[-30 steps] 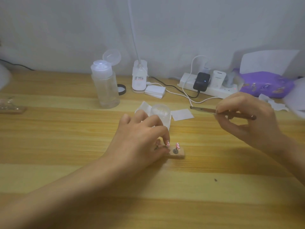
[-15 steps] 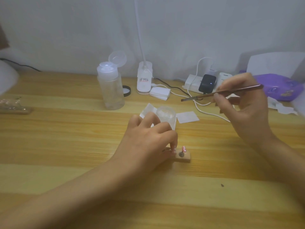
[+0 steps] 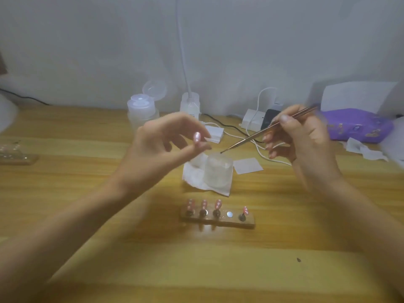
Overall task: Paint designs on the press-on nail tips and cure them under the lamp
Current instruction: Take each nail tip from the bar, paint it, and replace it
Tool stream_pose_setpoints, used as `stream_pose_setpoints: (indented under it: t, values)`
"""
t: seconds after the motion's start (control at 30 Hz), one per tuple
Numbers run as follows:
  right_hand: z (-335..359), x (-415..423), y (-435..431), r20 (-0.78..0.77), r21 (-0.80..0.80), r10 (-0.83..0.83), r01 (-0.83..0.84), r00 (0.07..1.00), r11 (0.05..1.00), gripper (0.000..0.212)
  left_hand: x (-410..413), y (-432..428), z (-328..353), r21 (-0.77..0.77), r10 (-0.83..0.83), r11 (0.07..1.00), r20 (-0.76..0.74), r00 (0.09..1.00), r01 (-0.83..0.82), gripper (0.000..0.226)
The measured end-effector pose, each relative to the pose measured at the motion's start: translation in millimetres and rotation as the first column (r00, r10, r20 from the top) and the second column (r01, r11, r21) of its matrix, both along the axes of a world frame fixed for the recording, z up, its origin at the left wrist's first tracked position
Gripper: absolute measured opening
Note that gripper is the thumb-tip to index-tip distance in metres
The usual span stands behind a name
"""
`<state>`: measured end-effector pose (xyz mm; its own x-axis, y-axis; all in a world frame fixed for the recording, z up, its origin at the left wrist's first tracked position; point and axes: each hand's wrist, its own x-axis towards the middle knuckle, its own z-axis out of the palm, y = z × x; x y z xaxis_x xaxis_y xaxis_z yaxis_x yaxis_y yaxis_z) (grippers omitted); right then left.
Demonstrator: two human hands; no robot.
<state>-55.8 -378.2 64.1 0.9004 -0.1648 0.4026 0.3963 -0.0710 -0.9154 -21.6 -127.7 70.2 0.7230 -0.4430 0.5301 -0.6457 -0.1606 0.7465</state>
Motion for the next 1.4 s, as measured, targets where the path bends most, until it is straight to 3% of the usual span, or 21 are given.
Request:
stream_pose_setpoints:
  t: [0.07,0.17,0.43,0.63,0.87,1.03,1.4]
  values:
    - [-2,2,5,-0.04,-0.082,-0.006,0.003,0.999,0.997,0.015,16,-2,-11,-0.072,0.009,0.997,-0.185,0.983,-0.023,0.009]
    - [-4,3,9,-0.071,-0.195,0.024,-0.037,0.997,0.98,0.014,25,-6,-33,-0.139,0.016,0.988,-0.312,0.95,-0.063,0.014]
    - [-15,4,18,-0.049,-0.307,0.053,-0.066,0.997,0.95,0.012,30,-7,-63,-0.203,-0.046,0.979,-0.331,0.943,-0.024,0.012]
    - [-22,4,20,-0.063,-0.235,0.07,-0.083,0.996,0.968,0.014,30,-6,-65,-0.214,-0.047,0.977,-0.285,0.957,-0.015,0.009]
    - [-32,0,8,0.011,0.008,-0.034,0.034,0.999,0.999,0.009,30,-8,-59,-0.167,0.044,0.984,-0.147,0.988,-0.069,0.009]
    - [-44,0,5,-0.048,0.199,-0.077,0.085,0.996,0.976,0.023,26,-10,-61,-0.079,0.057,0.995,-0.072,0.996,-0.063,0.005]
    - [-47,6,-1,-0.171,0.344,-0.05,0.107,0.984,0.933,0.025,26,-9,-65,-0.016,0.084,0.996,-0.064,0.994,-0.085,0.011]
